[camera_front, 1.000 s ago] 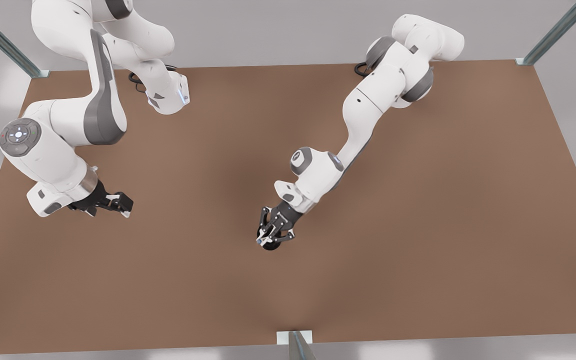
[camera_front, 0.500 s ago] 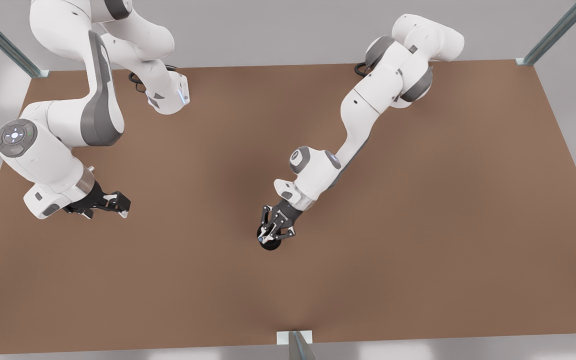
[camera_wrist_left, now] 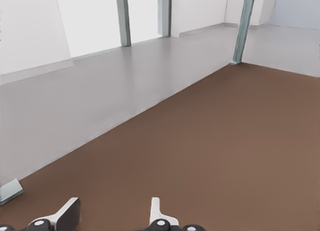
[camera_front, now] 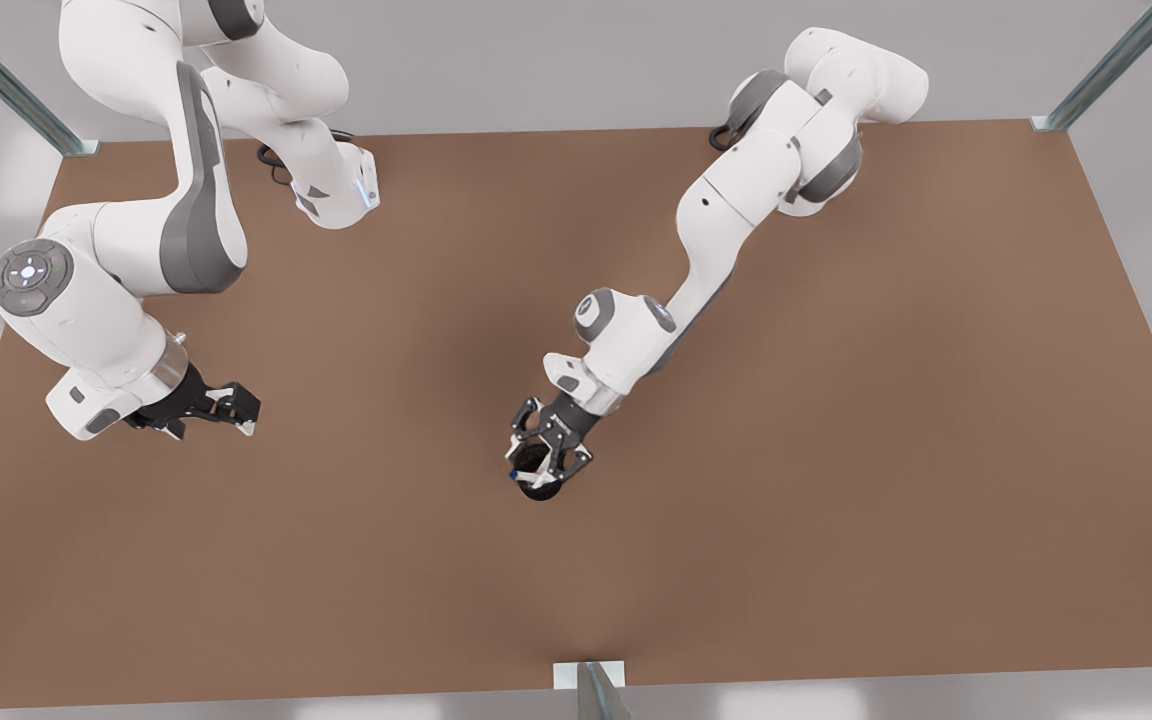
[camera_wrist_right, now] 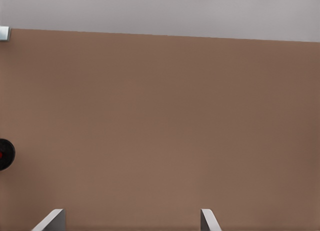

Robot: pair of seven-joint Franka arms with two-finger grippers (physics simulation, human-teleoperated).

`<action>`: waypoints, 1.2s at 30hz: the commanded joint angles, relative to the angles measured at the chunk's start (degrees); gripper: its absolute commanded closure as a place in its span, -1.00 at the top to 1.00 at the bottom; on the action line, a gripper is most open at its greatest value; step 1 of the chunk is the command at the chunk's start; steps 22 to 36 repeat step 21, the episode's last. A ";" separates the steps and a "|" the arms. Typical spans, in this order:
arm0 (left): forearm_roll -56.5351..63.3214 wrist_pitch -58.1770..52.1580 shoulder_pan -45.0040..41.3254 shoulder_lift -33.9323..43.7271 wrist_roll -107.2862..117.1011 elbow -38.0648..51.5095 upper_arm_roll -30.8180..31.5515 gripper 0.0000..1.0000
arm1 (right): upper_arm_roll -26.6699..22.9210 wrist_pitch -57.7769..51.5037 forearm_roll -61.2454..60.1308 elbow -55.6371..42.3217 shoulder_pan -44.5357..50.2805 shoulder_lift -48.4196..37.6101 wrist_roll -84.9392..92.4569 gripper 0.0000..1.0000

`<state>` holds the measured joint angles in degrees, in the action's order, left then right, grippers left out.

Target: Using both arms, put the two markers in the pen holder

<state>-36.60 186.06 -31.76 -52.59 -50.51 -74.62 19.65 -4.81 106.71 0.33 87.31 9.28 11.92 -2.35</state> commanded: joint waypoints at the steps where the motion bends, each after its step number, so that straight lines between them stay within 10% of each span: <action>1: -5.15 -22.38 4.77 5.73 16.38 0.35 -0.05 1.00 | -0.02 -0.01 -0.07 -0.03 -0.05 -0.06 2.00 1.00; 6: 26.74 -91.46 17.34 23.22 64.93 4.57 -17.79 1.00 | -0.02 -0.01 -0.07 -0.03 -0.05 0.03 2.09 1.00; 12: 40.38 -95.97 25.08 40.54 54.64 -3.25 -17.45 1.00 | -0.11 -0.01 -0.07 -0.03 -0.05 0.03 2.18 1.00; 36: 40.20 -100.28 25.17 38.00 56.31 -1.32 -17.01 1.00 | -0.11 -0.01 -0.07 -0.03 -0.05 0.12 2.27 1.00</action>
